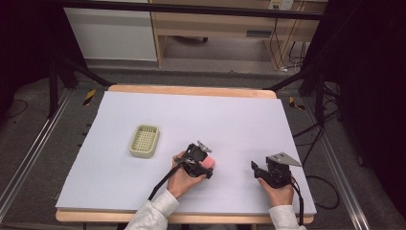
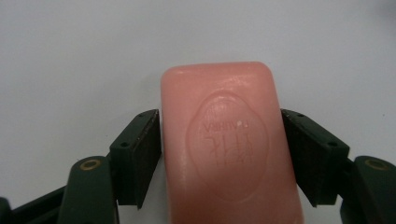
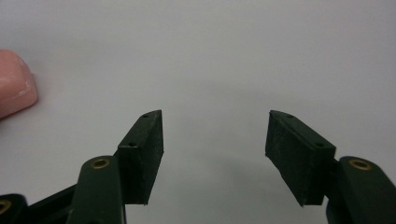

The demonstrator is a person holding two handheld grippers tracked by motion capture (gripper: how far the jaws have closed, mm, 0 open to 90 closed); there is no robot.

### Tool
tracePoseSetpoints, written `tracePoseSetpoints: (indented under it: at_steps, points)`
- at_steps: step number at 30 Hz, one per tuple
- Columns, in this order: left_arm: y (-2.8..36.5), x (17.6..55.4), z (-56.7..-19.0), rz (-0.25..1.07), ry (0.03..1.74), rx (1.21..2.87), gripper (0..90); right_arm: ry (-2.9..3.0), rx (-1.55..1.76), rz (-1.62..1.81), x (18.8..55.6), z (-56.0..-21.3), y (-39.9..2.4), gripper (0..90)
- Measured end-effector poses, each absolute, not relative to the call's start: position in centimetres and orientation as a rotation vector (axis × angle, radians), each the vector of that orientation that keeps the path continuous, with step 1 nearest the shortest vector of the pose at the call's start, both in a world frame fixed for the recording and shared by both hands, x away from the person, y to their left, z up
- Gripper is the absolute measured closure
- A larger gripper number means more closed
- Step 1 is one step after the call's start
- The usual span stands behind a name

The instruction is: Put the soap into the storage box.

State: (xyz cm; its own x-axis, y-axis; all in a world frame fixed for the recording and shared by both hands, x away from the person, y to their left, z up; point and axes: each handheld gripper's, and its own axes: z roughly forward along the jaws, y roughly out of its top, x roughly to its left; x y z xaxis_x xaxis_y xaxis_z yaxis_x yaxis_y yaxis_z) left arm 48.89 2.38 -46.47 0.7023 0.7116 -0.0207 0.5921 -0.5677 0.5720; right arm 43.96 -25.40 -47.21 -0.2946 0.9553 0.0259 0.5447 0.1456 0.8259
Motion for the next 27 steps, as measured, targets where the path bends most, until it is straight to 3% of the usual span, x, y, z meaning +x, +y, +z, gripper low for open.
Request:
tracePoseSetpoints:
  at_steps: [27]
  points:
    - [2.7, 48.79, -46.14, 0.266, 1.026, 2.34, 37.1, 1.921, 1.431, 1.037, 43.99, -47.38, -25.38, 34.9]
